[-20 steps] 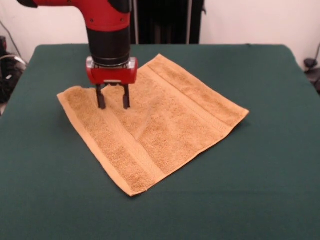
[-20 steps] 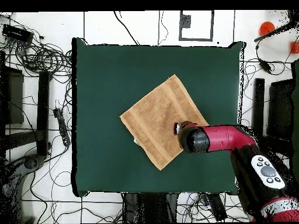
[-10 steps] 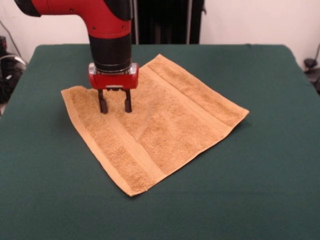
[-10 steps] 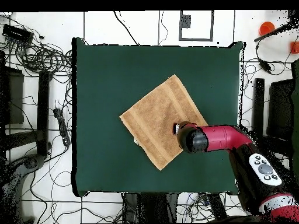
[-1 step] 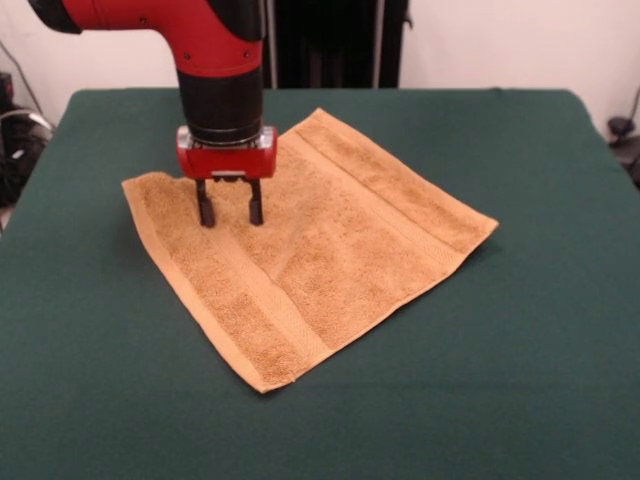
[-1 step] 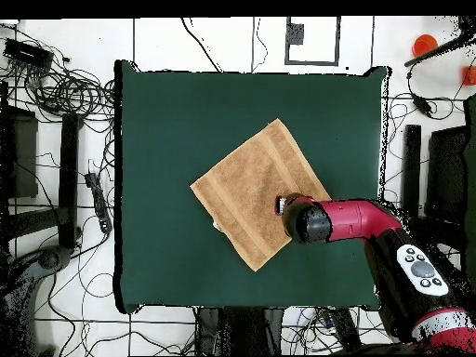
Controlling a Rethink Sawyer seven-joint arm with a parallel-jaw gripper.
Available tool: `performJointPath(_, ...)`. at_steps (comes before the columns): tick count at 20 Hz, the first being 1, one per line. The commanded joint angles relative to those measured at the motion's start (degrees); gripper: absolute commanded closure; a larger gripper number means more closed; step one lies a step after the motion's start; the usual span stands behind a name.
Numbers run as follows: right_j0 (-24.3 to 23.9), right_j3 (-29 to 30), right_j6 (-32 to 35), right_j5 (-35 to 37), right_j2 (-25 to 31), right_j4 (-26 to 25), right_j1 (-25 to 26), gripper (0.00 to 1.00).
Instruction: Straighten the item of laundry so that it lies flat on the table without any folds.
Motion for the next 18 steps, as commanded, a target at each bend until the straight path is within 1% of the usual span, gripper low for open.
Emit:
performJointPath(1, -0.2, -5.5, -13.6, 2.1, 6.4, -4.5, 3.8, 0.0)
performJointPath(3, -1.2, -5.5, -16.5, 3.6, 7.5, -4.4, 3.2, 0.0)
performJointPath(9, -4.3, -6.1, -22.4, 8.5, 10.6, -3.0, 1.9, 0.0)
performJointPath(16, -6.6, -7.5, -26.2, 11.5, 13.1, -3.2, 2.1, 0.0)
performJointPath(18, -6.4, -7.4, -25.2, 11.2, 12.9, -3.2, 2.1, 0.0)
